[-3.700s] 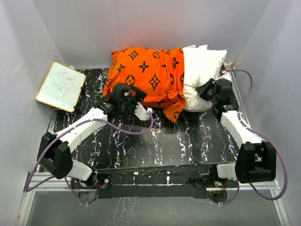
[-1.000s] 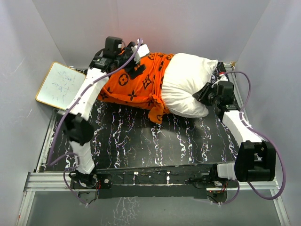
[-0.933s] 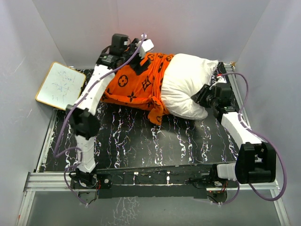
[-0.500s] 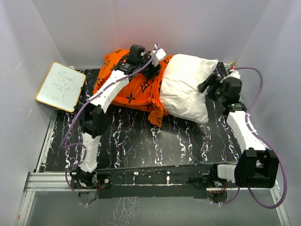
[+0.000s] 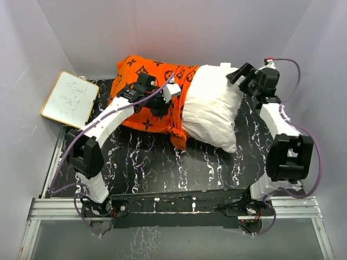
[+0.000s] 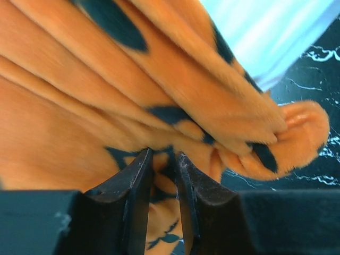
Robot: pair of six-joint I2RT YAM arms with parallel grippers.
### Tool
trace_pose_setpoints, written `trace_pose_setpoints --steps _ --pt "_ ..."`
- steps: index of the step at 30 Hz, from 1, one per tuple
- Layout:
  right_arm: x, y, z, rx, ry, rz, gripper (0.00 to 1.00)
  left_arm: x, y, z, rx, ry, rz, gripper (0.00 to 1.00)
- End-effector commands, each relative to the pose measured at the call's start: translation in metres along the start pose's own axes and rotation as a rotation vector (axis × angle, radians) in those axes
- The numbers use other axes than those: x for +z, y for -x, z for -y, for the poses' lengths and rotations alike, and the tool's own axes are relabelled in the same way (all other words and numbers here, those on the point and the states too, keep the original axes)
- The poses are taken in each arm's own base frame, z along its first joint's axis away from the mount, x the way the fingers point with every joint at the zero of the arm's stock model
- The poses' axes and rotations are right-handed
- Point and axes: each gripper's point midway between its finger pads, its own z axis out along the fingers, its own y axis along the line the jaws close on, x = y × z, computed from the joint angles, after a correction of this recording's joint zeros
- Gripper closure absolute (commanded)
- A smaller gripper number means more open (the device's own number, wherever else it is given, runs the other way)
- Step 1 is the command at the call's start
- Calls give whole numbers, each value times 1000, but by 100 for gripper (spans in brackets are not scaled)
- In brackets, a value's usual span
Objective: Remove the pillowcase from the pillow
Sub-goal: Remove the pillow from the pillowcase.
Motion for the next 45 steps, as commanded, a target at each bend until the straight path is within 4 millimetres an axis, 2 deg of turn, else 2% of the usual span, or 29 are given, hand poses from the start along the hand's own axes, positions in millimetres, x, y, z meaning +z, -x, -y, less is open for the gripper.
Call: trace_pose_setpoints --steps 1,3,6,7,9,10,12,13,15,16,17,20,22,25,28,30,33,36,39,43,45 --pt "16 -16 -36 -13 133 -55 2 -4 -32 32 -86 -116 -105 77" --pt "23 -42 -43 -9 166 -108 2 -1 -33 32 -93 -121 -103 78" --pt "44 -95 -69 -75 232 -220 2 2 -30 32 -102 -131 -98 78" --pt "50 -108 -78 -95 258 -252 2 2 -29 32 -107 -133 -99 78" --pt "59 -122 -95 -120 319 -293 2 -1 -22 30 -110 -131 -89 78" --pt "62 -121 -99 -124 335 -294 3 -4 -17 27 -115 -128 -78 78" --pt "66 -112 -106 -144 359 -265 22 -19 3 13 -147 -108 -17 73" --pt "68 -102 -109 -159 368 -238 37 -31 12 -3 -184 -80 19 64" --pt "64 -78 -119 -199 410 -157 66 -61 31 -39 -259 -7 99 36" --pt "58 -64 -126 -225 440 -108 82 -79 39 -60 -297 42 150 27" --pt "50 -49 -137 -266 485 -46 91 -98 42 -84 -332 101 196 20" --pt "12 -9 -177 -405 637 143 92 -146 32 -142 -395 267 270 6" --pt "-14 12 -194 -467 732 242 92 -171 15 -172 -433 376 292 4" --pt "-68 45 -214 -509 902 428 92 -208 -8 -209 -540 491 359 3" --pt "-118 67 -227 -560 1069 566 92 -235 -33 -232 -648 530 413 3" --pt "-136 75 -231 -624 1121 596 92 -242 -46 -236 -673 504 423 3" --pt "-153 82 -243 -700 1164 620 92 -242 -56 -228 -590 443 394 3" --pt "-176 91 -260 -744 1241 656 92 -232 -75 -215 -429 402 300 3" --pt "-200 94 -279 -776 1378 640 92 -221 -96 -206 -358 372 223 3" --pt "-232 87 -297 -832 1516 608 92 -203 -116 -185 -289 278 177 3" --pt "-236 81 -302 -826 1529 582 92 -195 -125 -179 -282 251 165 3"
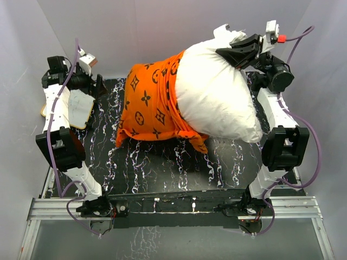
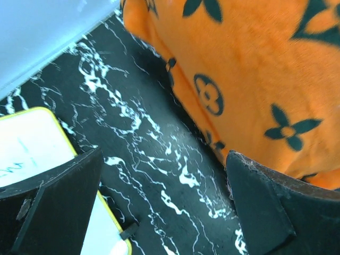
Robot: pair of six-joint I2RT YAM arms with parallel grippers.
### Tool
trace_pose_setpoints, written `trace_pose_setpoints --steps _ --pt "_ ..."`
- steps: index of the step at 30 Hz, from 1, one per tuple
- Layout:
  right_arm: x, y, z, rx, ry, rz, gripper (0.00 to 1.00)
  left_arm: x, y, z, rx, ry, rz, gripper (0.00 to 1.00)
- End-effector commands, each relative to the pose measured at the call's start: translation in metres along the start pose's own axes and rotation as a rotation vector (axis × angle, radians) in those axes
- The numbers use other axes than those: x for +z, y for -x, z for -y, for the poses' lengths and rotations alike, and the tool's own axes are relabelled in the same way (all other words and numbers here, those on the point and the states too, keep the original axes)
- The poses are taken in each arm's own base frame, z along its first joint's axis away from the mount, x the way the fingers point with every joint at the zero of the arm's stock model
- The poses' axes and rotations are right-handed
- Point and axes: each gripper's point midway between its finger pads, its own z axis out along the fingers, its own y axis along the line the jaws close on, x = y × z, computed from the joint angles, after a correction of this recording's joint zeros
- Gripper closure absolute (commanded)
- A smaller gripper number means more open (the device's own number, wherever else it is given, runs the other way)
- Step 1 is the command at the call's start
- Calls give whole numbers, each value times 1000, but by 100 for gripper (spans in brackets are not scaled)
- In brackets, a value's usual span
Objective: Remove the pillowcase from the pillow
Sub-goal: Remove the pillow from the pillowcase.
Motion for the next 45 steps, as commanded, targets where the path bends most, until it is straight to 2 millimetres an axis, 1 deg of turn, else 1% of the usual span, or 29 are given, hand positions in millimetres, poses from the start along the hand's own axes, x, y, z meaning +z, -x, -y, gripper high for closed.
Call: trace_pose_setpoints --steps 1,2,3,5,7,9,10,11,13,14,15,16,18,19,20,21,22,23,24,26,29,33,35,37,38,40,42,43,45 --pt "20 73 -76 -243 201 129 92 5 -25 23 92 -127 -27 3" --pt "21 67 -72 -204 183 105 92 8 -23 26 73 -141 -16 3" --pt "21 59 -65 -158 157 75 92 9 -14 29 41 -159 12 3" --pt "28 39 -62 -66 133 45 92 11 19 43 -32 -222 98 3" --pt "33 11 -46 48 50 -38 92 20 56 66 -41 -265 155 5" --pt "36 -31 -18 162 -121 -148 92 36 84 100 -2 -316 181 6" --pt "32 -62 -12 259 -200 -224 92 45 95 119 25 -343 190 7" --pt "25 -80 -9 300 -228 -264 92 56 103 137 49 -361 191 7" --pt "11 -115 -11 412 -259 -323 92 80 104 162 118 -384 162 6" --pt "2 -132 -11 448 -289 -355 92 93 102 168 172 -383 142 6" --pt "-8 -149 -14 479 -312 -388 92 106 97 171 197 -378 107 5" --pt "-14 -158 -16 491 -328 -408 92 116 90 173 222 -386 78 5" --pt "-35 -187 -18 532 -402 -478 92 138 62 164 264 -365 -31 5" --pt "-44 -200 -17 556 -447 -517 90 145 47 160 270 -364 -79 6" --pt "-55 -210 -10 575 -520 -553 80 149 31 159 271 -372 -131 8" --pt "-73 -223 2 591 -644 -600 65 150 15 160 261 -386 -182 13" --pt "-88 -234 11 612 -740 -642 45 149 4 161 250 -394 -213 17" --pt "-102 -241 16 627 -825 -679 12 147 -5 164 236 -402 -235 20" --pt "-115 -246 20 639 -890 -707 3 145 -21 169 216 -421 -266 23" --pt "-136 -243 24 640 -1009 -712 2 136 -36 176 214 -425 -277 25" --pt "-149 -227 26 593 -1104 -642 2 121 -57 186 229 -430 -287 26" --pt "-174 -209 25 558 -1245 -541 2 108 -68 193 225 -438 -308 30" --pt "-192 -205 27 584 -1293 -501 1 105 -72 194 223 -437 -319 32" --pt "-200 -203 29 594 -1288 -463 2 103 -73 195 218 -442 -324 33" --pt "-201 -206 27 603 -1273 -446 2 102 -73 196 216 -448 -326 34" --pt "-192 -211 24 636 -1205 -396 2 101 -72 199 205 -457 -324 34" --pt "-165 -212 13 707 -1040 -320 2 101 -70 202 184 -462 -316 34" --pt "-149 -213 2 758 -935 -285 2 102 -70 204 173 -466 -315 35" --pt "-121 -213 -10 782 -796 -231 2 102 -72 209 162 -476 -321 36"
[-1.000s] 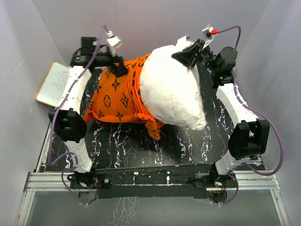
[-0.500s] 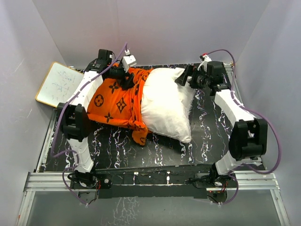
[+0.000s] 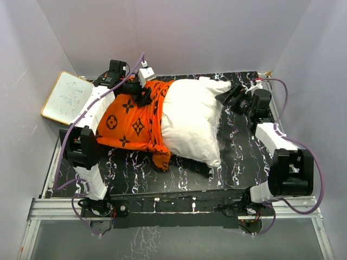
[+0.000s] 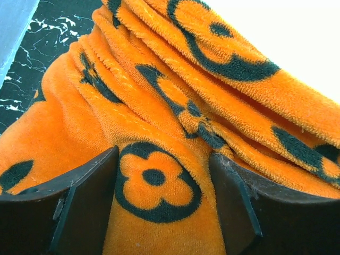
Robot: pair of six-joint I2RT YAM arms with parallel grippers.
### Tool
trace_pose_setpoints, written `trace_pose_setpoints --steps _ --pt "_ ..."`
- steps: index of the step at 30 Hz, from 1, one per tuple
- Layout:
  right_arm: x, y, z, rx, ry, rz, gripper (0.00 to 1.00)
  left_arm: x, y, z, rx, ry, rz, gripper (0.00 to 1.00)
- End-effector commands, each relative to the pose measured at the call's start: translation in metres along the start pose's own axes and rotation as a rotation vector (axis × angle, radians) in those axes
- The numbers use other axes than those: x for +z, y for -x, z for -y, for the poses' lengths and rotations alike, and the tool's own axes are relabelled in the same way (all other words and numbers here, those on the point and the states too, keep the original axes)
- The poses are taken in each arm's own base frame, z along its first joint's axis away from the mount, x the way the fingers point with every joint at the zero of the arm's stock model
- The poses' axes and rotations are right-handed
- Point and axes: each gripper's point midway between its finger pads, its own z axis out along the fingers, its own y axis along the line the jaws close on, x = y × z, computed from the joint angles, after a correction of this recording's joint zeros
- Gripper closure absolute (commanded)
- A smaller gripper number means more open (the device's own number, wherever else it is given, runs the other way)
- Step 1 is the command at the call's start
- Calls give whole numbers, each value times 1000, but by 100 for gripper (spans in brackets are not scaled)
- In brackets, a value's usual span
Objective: Remove the pillowcase from the pillow
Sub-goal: Remove the pillow from the pillowcase.
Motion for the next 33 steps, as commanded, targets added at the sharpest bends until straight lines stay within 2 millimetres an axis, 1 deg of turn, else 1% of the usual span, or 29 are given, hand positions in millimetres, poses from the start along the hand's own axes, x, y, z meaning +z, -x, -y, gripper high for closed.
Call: trace_pose_setpoints --steps 1,2,3,5,8,10,12,16,17,19,20,22,23,24,25,26,27,28,29,30,31,32,33 --pt "2 -4 -99 -10 465 8 2 4 -58 47 -194 -131 -188 36" --pt "7 -12 -107 -3 501 -23 2 5 -57 50 -196 -137 -188 37" --pt "6 -12 -122 17 569 -25 1 7 -57 53 -197 -143 -190 37" --pt "2 -14 -143 77 697 -31 2 9 -56 58 -192 -154 -193 38" --pt "7 -19 -164 121 784 -61 2 12 -55 63 -179 -159 -198 39" --pt "18 -23 -171 98 774 -80 2 13 -53 65 -168 -161 -198 41" --pt "23 -30 -177 79 778 -105 2 14 -51 66 -158 -163 -199 42" --pt "17 -43 -194 44 838 -146 1 18 -45 70 -146 -171 -188 43" --pt "15 -49 -199 17 858 -159 2 20 -44 73 -144 -177 -186 44" --pt "14 -68 -211 -75 897 -208 2 25 -40 80 -135 -190 -187 45" --pt "17 -77 -214 -123 895 -234 2 27 -39 84 -128 -198 -192 45" --pt "26 -93 -213 -199 855 -280 2 31 -36 92 -114 -212 -199 46" --pt "32 -97 -209 -221 825 -289 2 32 -34 96 -107 -216 -203 46" --pt "36 -99 -205 -229 802 -289 9 33 -32 99 -99 -222 -204 46" --pt "36 -100 -203 -234 798 -289 23 34 -29 103 -93 -227 -204 46" --pt "36 -98 -201 -238 800 -291 42 34 -27 105 -89 -231 -204 46" --pt "44 -104 -193 -230 780 -321 62 34 -23 109 -83 -236 -201 47" --pt "51 -105 -187 -241 748 -346 79 33 -18 112 -78 -244 -195 47" --pt "60 -99 -182 -274 702 -344 90 32 -12 117 -84 -254 -187 47" --pt "68 -92 -176 -317 643 -336 92 30 -3 120 -89 -262 -173 47" --pt "74 -76 -175 -369 594 -293 92 29 6 126 -96 -279 -161 47" --pt "77 -54 -175 -415 556 -229 92 26 14 133 -105 -297 -152 47" --pt "76 -30 -182 -459 541 -153 92 24 22 140 -119 -317 -139 47"
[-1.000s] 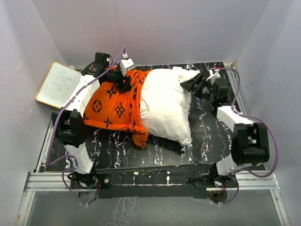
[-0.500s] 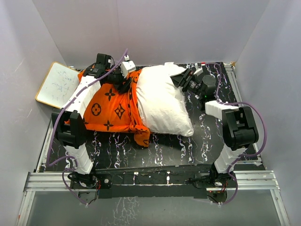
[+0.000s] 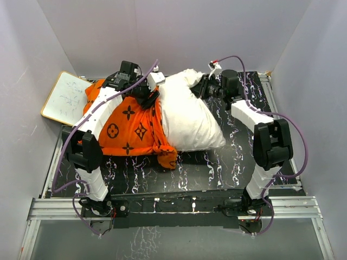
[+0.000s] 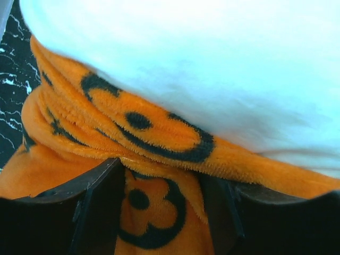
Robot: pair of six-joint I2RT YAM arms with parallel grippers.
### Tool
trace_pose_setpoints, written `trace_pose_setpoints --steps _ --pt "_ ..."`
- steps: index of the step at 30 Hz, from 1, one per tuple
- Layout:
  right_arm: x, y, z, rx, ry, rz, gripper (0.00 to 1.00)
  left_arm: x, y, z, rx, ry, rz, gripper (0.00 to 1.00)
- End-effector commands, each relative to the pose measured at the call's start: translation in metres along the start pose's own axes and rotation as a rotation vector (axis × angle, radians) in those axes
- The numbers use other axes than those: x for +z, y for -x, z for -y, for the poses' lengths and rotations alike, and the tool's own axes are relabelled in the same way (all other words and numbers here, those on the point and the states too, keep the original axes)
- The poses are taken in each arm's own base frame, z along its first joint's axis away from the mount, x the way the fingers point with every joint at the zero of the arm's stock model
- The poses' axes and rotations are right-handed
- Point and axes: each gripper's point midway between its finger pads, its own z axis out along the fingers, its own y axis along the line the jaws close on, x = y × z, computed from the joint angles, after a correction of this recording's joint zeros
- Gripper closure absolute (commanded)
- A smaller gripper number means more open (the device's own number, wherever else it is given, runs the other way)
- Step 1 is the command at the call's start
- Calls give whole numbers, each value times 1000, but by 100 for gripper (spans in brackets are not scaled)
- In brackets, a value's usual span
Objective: Remove the pillowcase from the pillow
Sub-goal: Remove the pillow from the pillowcase.
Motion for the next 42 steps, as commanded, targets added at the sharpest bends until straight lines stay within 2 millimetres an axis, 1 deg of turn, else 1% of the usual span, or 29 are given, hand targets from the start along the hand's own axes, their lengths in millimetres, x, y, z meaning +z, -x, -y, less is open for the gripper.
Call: trace_pose_setpoints --steps 1,2,3,4,6,7,8,9,10,11,13,15,16,17,18,20,22,24,26,27,28,30,33,38,41,42 --pt "-1 69 -38 -300 -27 92 92 0 34 121 -141 -404 15 47" --pt "-11 101 -52 -375 -44 165 92 -4 42 129 -164 -435 28 47" --pt "-20 127 -66 -459 -50 234 92 -9 49 137 -192 -472 41 47" --pt "-28 149 -82 -563 -38 296 92 -14 56 144 -215 -508 50 47" --pt "-45 184 -110 -697 -26 399 92 -24 67 156 -256 -579 67 47" --pt "-54 200 -117 -728 -42 437 92 -28 69 154 -261 -578 58 46" --pt "-65 215 -122 -750 -56 479 92 -32 70 147 -255 -565 50 44" --pt "-77 226 -127 -764 -58 522 92 -38 69 138 -257 -551 43 42" --pt "-88 227 -128 -766 -47 567 92 -47 72 125 -259 -527 56 39" --pt "-106 233 -137 -799 -23 656 92 -58 74 111 -277 -502 70 34" --pt "-137 235 -146 -812 31 779 92 -86 81 70 -306 -415 145 21" --pt "-157 232 -146 -780 105 827 92 -120 77 27 -317 -296 222 12" --pt "-164 229 -145 -761 145 837 92 -136 70 11 -311 -241 245 9" --pt "-170 227 -144 -750 175 855 92 -149 59 0 -312 -198 251 6" --pt "-174 226 -146 -743 203 871 92 -160 47 -6 -306 -165 249 4" --pt "-186 230 -140 -754 198 900 92 -171 14 -7 -273 -120 204 3" --pt "-195 236 -142 -781 211 921 92 -173 -23 0 -243 -72 122 3" --pt "-206 243 -147 -800 236 953 92 -169 -58 8 -246 -48 70 3" --pt "-214 251 -154 -821 272 979 92 -165 -85 11 -275 -35 50 3" --pt "-214 253 -158 -832 291 977 92 -162 -96 12 -285 -38 38 3" --pt "-213 256 -162 -843 305 970 92 -158 -107 11 -290 -38 20 3" --pt "-212 260 -172 -866 340 959 92 -149 -128 2 -297 -23 -10 3" --pt "-209 259 -177 -882 360 944 92 -141 -143 -6 -287 -43 3 3" --pt "-204 249 -180 -901 392 903 92 -133 -167 6 -220 -140 -32 3" --pt "-200 243 -187 -898 452 889 92 -125 -177 -4 -205 -128 -32 3" --pt "-199 241 -188 -893 473 887 92 -122 -179 -12 -204 -112 -26 3"
